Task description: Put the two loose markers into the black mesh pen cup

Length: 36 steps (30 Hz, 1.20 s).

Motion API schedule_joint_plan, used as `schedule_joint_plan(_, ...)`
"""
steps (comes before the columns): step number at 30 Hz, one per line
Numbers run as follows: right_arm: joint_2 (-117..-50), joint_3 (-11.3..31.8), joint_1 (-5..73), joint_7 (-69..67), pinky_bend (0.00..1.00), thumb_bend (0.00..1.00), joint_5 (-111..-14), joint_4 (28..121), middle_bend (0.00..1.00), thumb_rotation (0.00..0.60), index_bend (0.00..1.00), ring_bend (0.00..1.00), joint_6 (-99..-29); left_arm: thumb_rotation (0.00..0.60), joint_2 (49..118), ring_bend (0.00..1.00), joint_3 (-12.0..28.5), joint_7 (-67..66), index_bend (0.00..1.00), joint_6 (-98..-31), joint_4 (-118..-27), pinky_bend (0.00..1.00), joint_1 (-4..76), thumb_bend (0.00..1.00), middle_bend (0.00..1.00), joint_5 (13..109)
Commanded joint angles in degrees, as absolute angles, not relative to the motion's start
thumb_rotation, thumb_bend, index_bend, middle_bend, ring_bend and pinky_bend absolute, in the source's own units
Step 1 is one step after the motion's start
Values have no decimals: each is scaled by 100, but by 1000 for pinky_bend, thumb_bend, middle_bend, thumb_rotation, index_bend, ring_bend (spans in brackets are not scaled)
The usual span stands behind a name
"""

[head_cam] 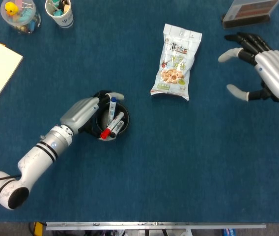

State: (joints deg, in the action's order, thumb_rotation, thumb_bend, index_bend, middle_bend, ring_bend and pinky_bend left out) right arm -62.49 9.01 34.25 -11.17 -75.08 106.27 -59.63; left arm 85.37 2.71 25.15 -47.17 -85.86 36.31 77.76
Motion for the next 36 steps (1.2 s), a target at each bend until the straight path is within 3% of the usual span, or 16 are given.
schedule_joint_plan(1,-6261,910,3407,-1121,0,258,-7493,10571,119,600,343,0,-5951,600,8416,0,249,2425,54,-4725,-8656,96,3641,104,82,7823)
schedule_joint_plan(12,-6068,891,3188,-1203,0,259,-7607,10501,119,600,343,0,-6098,600,7216,0,106,2142,31,-5126,-9451,91,3418,105,70,8109)
schedule_joint_plan(17,-6001,731,2948,-647,0,261,-7642,10464,141,600,343,0,-6375,600,6807,0,161,1958,37,-5544,-9621,91,3183,106,82,8003)
schedule_joint_plan(26,-6034,416,2192,792,0,262,-7409,10753,196,600,344,0,-7405,600,6906,5,268,666,63,-7091,-9205,94,2436,107,130,7922)
schedule_joint_plan(36,-6060,-45,1215,605,0,263,-7795,10554,196,600,344,0,-8335,600,7006,28,138,-289,85,-8232,-8979,94,1695,107,147,8084)
